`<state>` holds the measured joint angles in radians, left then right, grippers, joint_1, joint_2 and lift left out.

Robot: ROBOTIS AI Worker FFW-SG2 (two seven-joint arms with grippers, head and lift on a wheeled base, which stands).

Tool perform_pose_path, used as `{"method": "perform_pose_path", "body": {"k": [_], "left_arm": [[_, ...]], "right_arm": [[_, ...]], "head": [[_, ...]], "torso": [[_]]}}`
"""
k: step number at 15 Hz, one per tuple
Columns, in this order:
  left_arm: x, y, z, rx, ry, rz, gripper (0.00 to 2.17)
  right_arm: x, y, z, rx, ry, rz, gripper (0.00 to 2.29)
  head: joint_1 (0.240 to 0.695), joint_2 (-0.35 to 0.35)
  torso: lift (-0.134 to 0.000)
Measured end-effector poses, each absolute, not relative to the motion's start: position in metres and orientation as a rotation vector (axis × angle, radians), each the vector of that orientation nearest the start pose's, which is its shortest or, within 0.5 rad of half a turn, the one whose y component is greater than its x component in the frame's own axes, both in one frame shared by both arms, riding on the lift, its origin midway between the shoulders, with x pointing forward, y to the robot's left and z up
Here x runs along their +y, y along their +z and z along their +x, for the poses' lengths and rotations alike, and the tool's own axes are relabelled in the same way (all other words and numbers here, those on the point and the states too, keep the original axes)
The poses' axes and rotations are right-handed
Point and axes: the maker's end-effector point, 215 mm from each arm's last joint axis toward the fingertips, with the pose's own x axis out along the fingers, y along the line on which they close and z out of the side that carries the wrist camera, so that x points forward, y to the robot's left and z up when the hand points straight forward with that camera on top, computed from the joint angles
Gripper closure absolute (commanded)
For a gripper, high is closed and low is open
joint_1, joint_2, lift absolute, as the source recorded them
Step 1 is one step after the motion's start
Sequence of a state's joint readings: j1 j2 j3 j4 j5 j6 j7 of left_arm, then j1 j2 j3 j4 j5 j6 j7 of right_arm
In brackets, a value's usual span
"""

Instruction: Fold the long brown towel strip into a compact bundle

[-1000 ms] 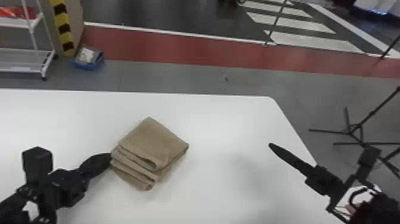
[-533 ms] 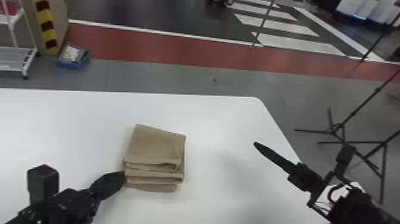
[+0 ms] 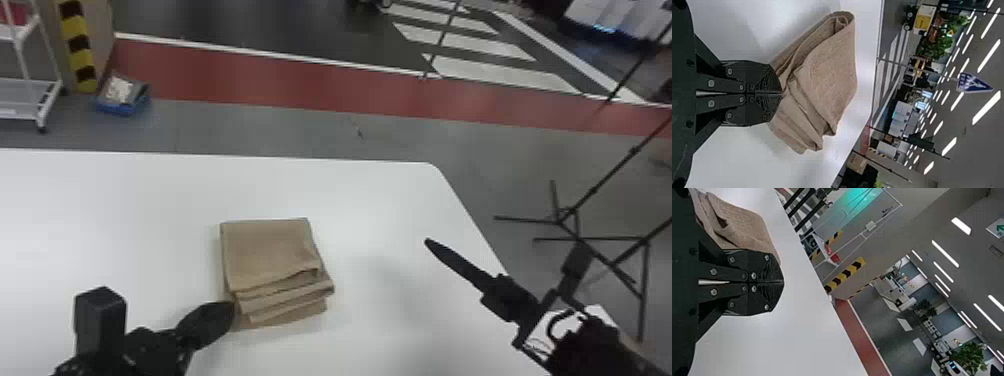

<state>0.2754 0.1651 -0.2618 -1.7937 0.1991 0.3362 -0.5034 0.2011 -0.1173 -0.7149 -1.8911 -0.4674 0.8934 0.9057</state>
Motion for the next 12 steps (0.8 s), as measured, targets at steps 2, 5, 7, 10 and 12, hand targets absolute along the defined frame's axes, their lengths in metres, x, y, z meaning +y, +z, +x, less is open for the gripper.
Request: {"method": "perform_pose_path", "body": {"k": [2, 5, 7, 10, 12], "left_arm": [[0.049, -0.433, 0.423, 0.34, -0.727, -0.173, 2.0], [0.112, -0.373, 0.458, 0.162, -0.526, -0.151, 1.5], [0.143, -0.326, 0.474, 0.02, -0.378, -0.115, 0.16], [0.143, -0.291, 0.478, -0.076, -0.347, -0.082, 0.01], [0.137, -0.283, 0.486, -0.091, -0.333, -0.039, 0.02]], "right_arm": [[-0.376, -0.362, 0.427, 0.322, 0.401, 0.601, 2.11], [-0.356, -0.354, 0.431, 0.328, 0.425, 0.561, 1.6], [-0.33, -0.349, 0.438, 0.337, 0.44, 0.505, 0.09], [-0.295, -0.343, 0.459, 0.343, 0.409, 0.359, 0.04], [-0.271, -0.336, 0.475, 0.326, 0.378, 0.261, 0.06]], "head": [[0.695, -0.35], [0.695, -0.323], [0.695, -0.259], [0.695, -0.184], [0.695, -0.164]], "torso": [[-0.107], [-0.107], [-0.107], [-0.107], [-0.107]]}}
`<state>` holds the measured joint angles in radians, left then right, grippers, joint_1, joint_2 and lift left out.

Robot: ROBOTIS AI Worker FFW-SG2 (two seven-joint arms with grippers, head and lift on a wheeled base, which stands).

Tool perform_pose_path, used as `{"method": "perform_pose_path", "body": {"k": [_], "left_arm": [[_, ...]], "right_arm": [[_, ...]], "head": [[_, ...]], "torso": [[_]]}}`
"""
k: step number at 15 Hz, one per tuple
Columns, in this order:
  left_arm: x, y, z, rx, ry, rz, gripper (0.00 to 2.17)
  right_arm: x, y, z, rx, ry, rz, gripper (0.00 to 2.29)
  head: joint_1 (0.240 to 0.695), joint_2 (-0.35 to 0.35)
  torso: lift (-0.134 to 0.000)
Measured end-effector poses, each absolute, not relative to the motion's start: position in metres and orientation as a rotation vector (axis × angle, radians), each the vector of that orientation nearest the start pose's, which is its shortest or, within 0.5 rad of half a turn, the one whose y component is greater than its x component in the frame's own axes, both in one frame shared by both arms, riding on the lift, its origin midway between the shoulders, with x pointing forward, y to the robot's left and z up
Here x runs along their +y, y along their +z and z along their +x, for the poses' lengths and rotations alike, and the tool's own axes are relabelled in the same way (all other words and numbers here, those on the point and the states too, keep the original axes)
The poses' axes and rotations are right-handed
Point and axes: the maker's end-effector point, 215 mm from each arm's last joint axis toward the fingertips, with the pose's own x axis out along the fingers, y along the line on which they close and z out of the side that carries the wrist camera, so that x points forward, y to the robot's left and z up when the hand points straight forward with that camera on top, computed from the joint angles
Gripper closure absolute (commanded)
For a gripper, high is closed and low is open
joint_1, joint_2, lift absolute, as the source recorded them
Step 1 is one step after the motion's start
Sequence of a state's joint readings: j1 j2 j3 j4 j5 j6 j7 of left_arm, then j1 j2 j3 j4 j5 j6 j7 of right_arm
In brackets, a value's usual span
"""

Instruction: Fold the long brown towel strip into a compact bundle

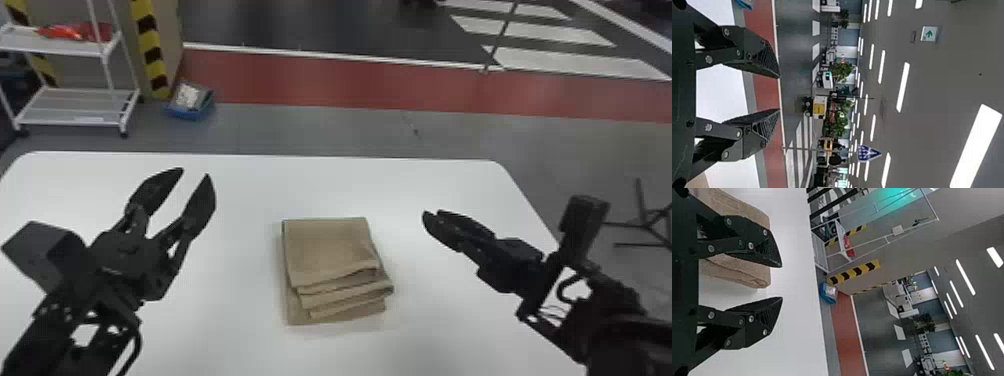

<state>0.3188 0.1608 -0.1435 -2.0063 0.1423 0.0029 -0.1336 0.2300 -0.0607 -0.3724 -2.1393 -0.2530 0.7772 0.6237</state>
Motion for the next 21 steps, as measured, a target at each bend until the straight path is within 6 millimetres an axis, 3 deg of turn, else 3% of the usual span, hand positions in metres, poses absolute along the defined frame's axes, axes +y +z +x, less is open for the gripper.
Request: {"method": "perform_pose_path", "body": {"k": [5, 8, 11, 13, 16, 21], "left_arm": [[0.127, -0.285, 0.506, -0.032, -0.293, -0.026, 0.02], [0.14, -0.276, 0.518, -0.046, -0.196, -0.007, 0.0], [0.163, -0.279, 0.522, -0.053, -0.143, 0.006, 0.01], [0.179, -0.278, 0.514, -0.083, -0.113, 0.001, 0.07], [0.187, -0.277, 0.494, -0.13, -0.116, -0.007, 0.07], [0.202, -0.295, 0.46, -0.136, -0.091, -0.009, 0.07]], "right_arm": [[-0.227, -0.31, 0.492, 0.191, 0.308, 0.151, 0.06], [-0.214, -0.286, 0.487, 0.043, 0.288, 0.089, 0.06], [-0.212, -0.281, 0.469, -0.038, 0.252, 0.04, 0.07], [-0.222, -0.289, 0.456, -0.039, 0.213, 0.032, 0.07], [-0.234, -0.304, 0.444, -0.015, 0.165, 0.047, 0.08], [-0.232, -0.322, 0.426, 0.021, 0.122, 0.115, 0.08]], "head": [[0.695, -0.116], [0.695, -0.085], [0.695, -0.055], [0.695, -0.05], [0.695, -0.054], [0.695, -0.043]], "torso": [[-0.107], [-0.107], [-0.107], [-0.107], [-0.107], [-0.107]]}}
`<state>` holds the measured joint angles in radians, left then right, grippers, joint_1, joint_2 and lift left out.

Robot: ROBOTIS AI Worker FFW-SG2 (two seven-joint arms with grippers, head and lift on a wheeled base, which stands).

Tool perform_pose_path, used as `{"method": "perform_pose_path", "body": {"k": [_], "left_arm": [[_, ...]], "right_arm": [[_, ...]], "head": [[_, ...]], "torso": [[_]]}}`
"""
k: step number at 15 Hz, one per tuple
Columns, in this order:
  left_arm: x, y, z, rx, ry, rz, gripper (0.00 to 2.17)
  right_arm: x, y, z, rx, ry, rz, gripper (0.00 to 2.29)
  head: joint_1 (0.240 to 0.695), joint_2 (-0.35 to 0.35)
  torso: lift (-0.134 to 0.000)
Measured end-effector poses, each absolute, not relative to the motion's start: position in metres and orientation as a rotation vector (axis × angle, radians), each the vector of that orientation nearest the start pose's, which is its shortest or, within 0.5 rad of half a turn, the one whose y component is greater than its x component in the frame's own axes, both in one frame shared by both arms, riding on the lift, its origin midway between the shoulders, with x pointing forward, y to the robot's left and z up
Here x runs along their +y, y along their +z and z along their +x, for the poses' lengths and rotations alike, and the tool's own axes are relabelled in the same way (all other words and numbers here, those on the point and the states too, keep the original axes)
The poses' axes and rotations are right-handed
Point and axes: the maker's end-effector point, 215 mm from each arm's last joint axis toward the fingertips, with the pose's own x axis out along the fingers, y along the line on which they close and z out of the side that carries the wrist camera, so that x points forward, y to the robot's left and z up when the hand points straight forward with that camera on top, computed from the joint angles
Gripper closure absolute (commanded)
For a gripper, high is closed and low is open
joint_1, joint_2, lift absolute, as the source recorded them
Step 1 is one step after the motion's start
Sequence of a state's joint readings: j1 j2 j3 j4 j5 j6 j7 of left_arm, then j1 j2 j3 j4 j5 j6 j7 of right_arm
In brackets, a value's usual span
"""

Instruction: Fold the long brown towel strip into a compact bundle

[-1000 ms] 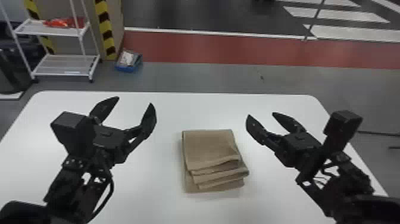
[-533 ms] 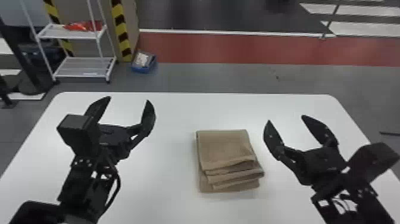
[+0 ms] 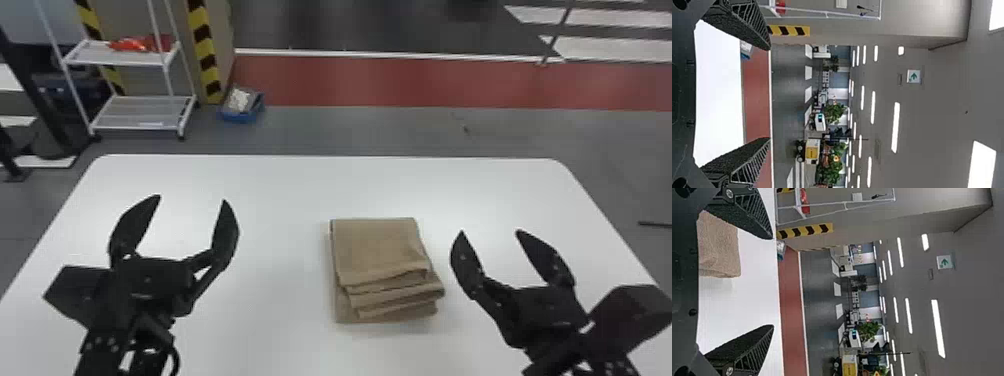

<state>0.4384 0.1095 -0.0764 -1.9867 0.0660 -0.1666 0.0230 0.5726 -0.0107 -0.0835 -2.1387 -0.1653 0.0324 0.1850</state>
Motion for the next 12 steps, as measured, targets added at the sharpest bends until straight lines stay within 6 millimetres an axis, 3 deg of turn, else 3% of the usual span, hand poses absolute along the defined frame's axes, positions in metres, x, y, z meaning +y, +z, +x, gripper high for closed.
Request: {"method": "perform_pose_path", "body": {"k": [6, 12], "left_arm": [[0.205, -0.294, 0.447, -0.134, -0.071, -0.017, 0.06], [0.209, -0.294, 0.445, -0.126, -0.071, -0.013, 0.06]], "right_arm": [[-0.208, -0.316, 0.416, 0.027, 0.145, 0.112, 0.08], [-0.208, -0.316, 0.417, 0.025, 0.137, 0.097, 0.08]], "head": [[0.695, -0.006], [0.695, 0.001]], "torso": [[-0.107], [-0.107]]}}
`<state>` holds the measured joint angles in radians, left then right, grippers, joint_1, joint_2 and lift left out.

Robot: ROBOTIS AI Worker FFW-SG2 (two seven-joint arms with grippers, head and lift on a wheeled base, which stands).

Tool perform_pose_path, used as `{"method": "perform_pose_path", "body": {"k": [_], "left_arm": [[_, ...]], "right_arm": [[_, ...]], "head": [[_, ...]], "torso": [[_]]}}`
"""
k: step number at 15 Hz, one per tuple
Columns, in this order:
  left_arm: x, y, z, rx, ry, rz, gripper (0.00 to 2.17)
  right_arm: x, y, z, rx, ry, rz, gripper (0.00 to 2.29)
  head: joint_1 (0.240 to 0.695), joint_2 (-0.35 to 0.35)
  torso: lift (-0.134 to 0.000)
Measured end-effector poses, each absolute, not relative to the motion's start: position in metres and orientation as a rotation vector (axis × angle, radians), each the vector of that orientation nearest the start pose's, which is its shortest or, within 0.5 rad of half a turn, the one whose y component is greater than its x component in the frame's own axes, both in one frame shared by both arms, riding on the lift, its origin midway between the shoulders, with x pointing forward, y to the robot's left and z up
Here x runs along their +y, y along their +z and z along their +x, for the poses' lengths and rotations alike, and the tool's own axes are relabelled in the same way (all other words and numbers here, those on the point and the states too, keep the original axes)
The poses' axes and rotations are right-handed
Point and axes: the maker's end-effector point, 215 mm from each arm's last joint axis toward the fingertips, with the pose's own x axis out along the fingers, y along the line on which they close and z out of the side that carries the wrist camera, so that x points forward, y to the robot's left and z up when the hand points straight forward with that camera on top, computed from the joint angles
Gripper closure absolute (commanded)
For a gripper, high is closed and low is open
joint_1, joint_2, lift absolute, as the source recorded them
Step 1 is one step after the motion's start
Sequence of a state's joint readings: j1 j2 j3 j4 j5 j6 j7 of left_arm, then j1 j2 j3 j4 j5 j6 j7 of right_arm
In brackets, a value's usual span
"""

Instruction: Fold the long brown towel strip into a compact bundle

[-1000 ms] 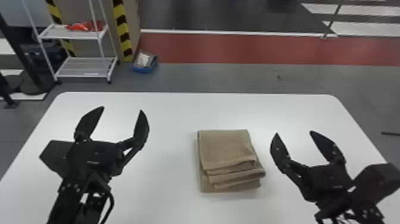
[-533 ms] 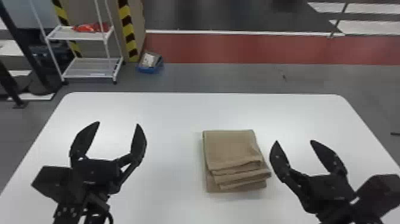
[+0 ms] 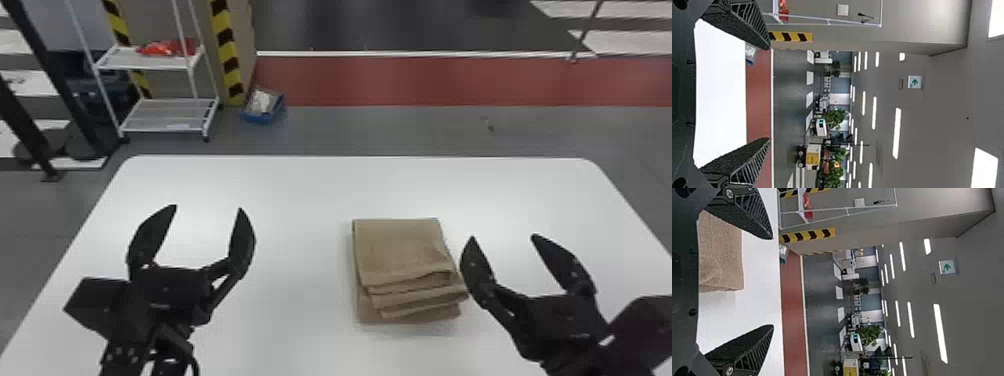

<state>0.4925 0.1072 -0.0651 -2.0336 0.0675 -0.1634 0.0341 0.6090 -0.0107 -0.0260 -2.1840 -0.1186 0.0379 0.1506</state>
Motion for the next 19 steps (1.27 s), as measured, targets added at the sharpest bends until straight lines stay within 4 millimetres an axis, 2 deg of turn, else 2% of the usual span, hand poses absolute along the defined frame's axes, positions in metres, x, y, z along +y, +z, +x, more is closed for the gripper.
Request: {"method": "perform_pose_path", "body": {"k": [11, 19], "left_arm": [[0.2078, -0.2942, 0.4435, -0.124, -0.07, -0.02, 0.06], [0.2036, -0.2944, 0.4432, -0.123, -0.078, -0.018, 0.07]], "right_arm": [[-0.1983, -0.3112, 0.4159, 0.015, 0.154, 0.085, 0.08], [-0.1984, -0.3105, 0.4151, 0.014, 0.152, 0.083, 0.08]], "head": [[0.695, 0.012], [0.695, 0.007]], "torso": [[-0.107], [-0.107]]}}
